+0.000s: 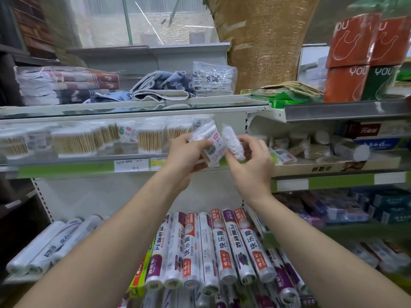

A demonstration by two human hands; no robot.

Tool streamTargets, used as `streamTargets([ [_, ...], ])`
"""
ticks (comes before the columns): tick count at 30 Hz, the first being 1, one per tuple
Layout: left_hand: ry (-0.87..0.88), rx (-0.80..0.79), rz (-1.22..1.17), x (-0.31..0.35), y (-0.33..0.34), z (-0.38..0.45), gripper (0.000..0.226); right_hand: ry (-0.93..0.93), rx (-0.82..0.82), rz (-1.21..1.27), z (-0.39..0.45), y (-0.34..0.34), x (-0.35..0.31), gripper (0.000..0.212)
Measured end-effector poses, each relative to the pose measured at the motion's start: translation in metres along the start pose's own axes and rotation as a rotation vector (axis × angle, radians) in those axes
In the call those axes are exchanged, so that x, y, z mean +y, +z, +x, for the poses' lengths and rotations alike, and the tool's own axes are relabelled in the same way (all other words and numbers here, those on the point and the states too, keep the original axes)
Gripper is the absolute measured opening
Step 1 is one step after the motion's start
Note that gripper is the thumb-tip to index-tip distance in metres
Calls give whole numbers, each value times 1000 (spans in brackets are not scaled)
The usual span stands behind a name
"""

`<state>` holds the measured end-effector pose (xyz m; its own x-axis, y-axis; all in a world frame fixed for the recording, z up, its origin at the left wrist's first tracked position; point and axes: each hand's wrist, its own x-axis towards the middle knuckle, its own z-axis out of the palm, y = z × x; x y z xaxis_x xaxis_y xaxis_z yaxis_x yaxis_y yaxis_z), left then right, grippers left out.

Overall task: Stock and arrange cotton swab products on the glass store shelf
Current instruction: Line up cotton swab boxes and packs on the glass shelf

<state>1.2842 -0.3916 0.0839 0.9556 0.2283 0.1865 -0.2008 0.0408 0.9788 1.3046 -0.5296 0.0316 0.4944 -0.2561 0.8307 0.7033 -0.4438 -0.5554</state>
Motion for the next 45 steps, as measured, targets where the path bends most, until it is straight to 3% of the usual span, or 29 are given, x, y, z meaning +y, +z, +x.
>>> streamTargets([
  [7, -7, 11, -15, 0, -30, -7, 23, -9, -462, -52, 2, 5, -22, 51],
  [10, -32, 37, -27, 0, -41, -9, 25, 27, -568, 6, 7, 3, -28, 46],
  [13, -44, 48, -51, 0, -47, -12, 23, 68, -604, -33, 9, 7, -31, 36],
  [16, -20, 24, -45, 1, -49, -18, 18, 59, -628, -82, 9, 11, -32, 60],
  [20, 4, 36, -23, 1, -53, -17, 18, 68, -605, -141, 15, 10, -33, 44],
  [27, -34, 86, -62, 5, -61, 5, 14, 435, -547, -137, 67, 14, -11, 38],
  [31, -44, 82, -35, 6, -57, 19, 14, 673, -488, 14, 105, 43, 7, 52],
  [36, -59, 73, 27, 9, -54, 38, 14, 785, -655, 27, 129, 93, 33, 38],
  [39, -93, 34, 64, 9, -55, 45, 14, 742, -653, -3, 142, 123, 52, 34],
  [41, -114, 0, 99, 8, -56, 47, 14, 667, -709, -48, 149, 134, 62, 12],
  [45, -126, -30, 131, 9, -57, 55, 22, 615, -803, -72, 155, 150, 73, 15],
])
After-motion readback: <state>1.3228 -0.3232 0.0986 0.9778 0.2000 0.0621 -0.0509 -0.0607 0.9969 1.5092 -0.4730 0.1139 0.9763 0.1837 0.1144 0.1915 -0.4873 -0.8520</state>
